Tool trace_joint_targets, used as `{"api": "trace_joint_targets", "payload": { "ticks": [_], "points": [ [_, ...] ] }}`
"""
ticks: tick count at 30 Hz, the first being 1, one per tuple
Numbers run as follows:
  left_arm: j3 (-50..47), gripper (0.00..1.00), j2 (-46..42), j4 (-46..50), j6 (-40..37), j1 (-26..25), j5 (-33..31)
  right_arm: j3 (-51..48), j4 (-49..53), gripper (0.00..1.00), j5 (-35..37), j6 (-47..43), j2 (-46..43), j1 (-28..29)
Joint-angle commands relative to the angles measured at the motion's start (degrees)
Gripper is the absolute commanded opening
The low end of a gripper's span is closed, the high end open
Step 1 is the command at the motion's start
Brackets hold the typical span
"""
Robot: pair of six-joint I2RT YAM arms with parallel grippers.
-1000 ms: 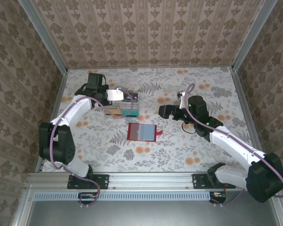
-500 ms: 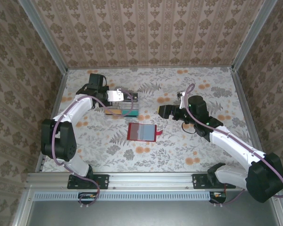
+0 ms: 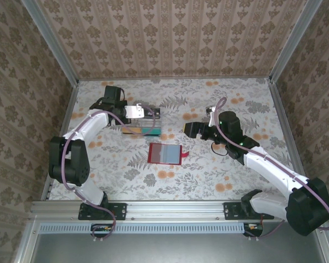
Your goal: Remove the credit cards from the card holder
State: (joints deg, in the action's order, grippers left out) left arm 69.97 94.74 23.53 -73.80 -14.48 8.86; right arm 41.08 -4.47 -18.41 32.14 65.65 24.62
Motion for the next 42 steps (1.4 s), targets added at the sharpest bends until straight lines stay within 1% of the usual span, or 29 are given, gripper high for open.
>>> {"api": "trace_joint_targets", "payload": {
  "ticks": [1,2,4,7,9,16,19,23,26,27,33,39,42],
  "points": [
    [1.9,0.00,1.6,0.9,-0.5,0.5,1.2,0.3,0.0,1.00,-0.8,0.9,-0.2,-0.2],
    [2.2,0.01,1.7,1.1,-0.4,0.5,1.3,0.3,0.0,1.00,-0.9,0.9,-0.1,-0.2],
    [2.7,0.09,2.1,1.1,-0.4,0.4,1.1,0.3,-0.1,1.00,-1.0,0.9,-0.1,-0.2],
    [2.8,0.12,2.4,0.6,-0.2,0.3,0.7,0.4,0.0,1.00,-1.1,0.9,0.0,-0.3],
    [3.0,0.17,2.5,0.4,0.3,0.3,0.6,0.4,0.0,1.00,-1.2,1.0,0.0,-0.2],
    [3.7,0.17,3.1,-0.8,1.1,0.3,-0.3,0.4,0.0,1.00,-1.3,1.3,0.2,-0.2],
    [4.1,0.16,3.3,-0.5,1.4,0.2,0.0,0.4,0.2,1.00,-1.4,1.3,0.1,-0.2],
    [4.1,0.11,3.1,0.0,1.0,0.2,0.4,0.2,0.2,1.00,-1.2,1.3,0.0,-0.2],
    [3.6,0.04,2.9,0.7,0.1,0.2,0.7,0.1,0.1,1.00,-1.1,1.3,0.1,-0.2],
    [3.3,0.00,2.7,1.1,-0.4,0.2,1.0,0.1,0.0,1.00,-1.1,1.3,0.1,-0.2],
    [1.4,0.00,0.4,1.1,-1.2,-0.1,1.0,-0.1,-0.4,1.00,-1.1,1.3,0.2,-0.2],
    [2.3,0.00,-3.2,3.2,-1.7,-1.3,-1.1,-0.5,-1.0,1.00,-1.5,1.7,0.2,-0.2],
    [2.1,0.00,-5.3,4.3,-1.1,-2.7,-2.7,-0.8,-1.1,1.00,-1.6,1.9,-0.1,-0.2]
  ]
}}
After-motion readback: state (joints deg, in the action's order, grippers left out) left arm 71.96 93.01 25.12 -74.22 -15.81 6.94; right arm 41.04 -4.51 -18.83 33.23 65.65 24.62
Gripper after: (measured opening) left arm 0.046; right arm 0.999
